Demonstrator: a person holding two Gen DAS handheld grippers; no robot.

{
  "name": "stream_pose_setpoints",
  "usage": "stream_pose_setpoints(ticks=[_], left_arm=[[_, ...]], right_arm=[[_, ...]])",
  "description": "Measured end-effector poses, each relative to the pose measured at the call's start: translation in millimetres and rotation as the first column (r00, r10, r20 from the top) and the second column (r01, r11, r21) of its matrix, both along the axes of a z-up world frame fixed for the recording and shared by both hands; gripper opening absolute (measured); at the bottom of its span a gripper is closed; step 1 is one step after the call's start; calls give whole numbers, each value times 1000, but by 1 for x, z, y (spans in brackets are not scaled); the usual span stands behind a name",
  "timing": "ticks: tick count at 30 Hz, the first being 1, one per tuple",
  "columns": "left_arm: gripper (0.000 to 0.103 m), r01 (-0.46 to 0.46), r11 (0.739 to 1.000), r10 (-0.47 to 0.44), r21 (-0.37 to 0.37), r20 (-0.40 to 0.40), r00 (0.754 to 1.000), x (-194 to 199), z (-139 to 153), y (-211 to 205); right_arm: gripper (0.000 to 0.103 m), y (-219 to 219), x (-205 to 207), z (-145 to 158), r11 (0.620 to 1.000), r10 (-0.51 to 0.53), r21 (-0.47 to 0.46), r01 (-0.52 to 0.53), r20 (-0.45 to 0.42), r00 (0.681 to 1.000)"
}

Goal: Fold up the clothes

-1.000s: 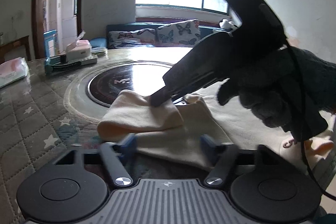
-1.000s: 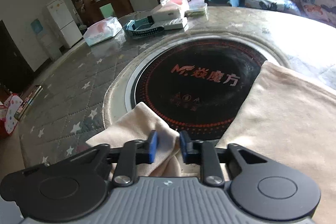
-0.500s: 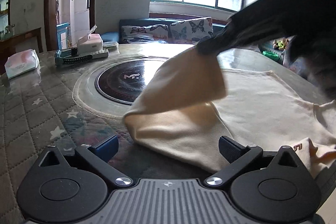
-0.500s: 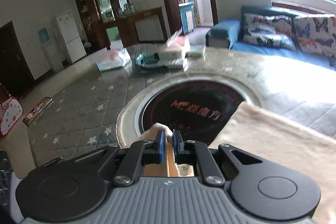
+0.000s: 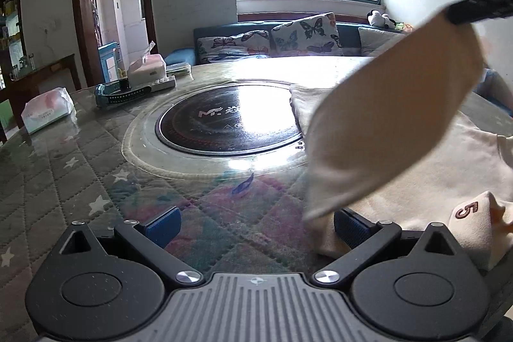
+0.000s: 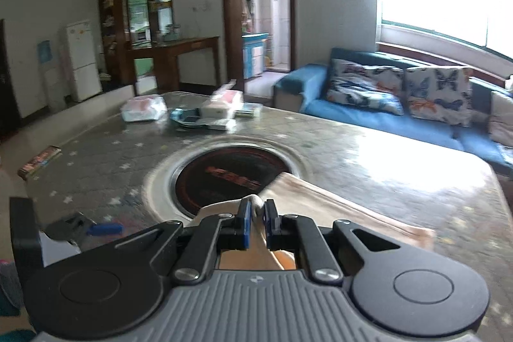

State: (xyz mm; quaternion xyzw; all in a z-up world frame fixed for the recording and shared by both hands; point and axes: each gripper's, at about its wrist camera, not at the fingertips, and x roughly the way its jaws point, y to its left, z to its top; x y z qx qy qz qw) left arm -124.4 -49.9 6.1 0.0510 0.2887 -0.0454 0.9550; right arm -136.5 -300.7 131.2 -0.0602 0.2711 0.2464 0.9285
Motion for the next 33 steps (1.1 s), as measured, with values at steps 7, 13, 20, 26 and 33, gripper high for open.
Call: stream_pose_setpoints(ticks=[7, 13, 20, 26, 33], left_arm=[[103, 4, 999, -4, 41, 5, 1000, -2, 1, -3], [103, 29, 998, -29, 58, -4, 1000, -6, 3, -3], [103, 89, 994, -88, 58, -11, 996, -8, 12, 3], [103, 128, 990, -130, 61, 39, 991, -9, 33, 9], [102, 196, 981, -196, -1, 76, 978, 8, 49, -6]], right_arm=[[7, -45, -13, -23, 992, -126, -21, 125, -64, 990], [7, -67, -21, -51, 981, -189, 8, 192, -147, 971], [9, -78, -22, -87, 971, -238, -19, 240, -222, 945], [12, -86, -27, -86, 964, -263, -30, 263, -193, 945], [14, -77, -37, -82, 978, -209, -42, 205, -154, 966]])
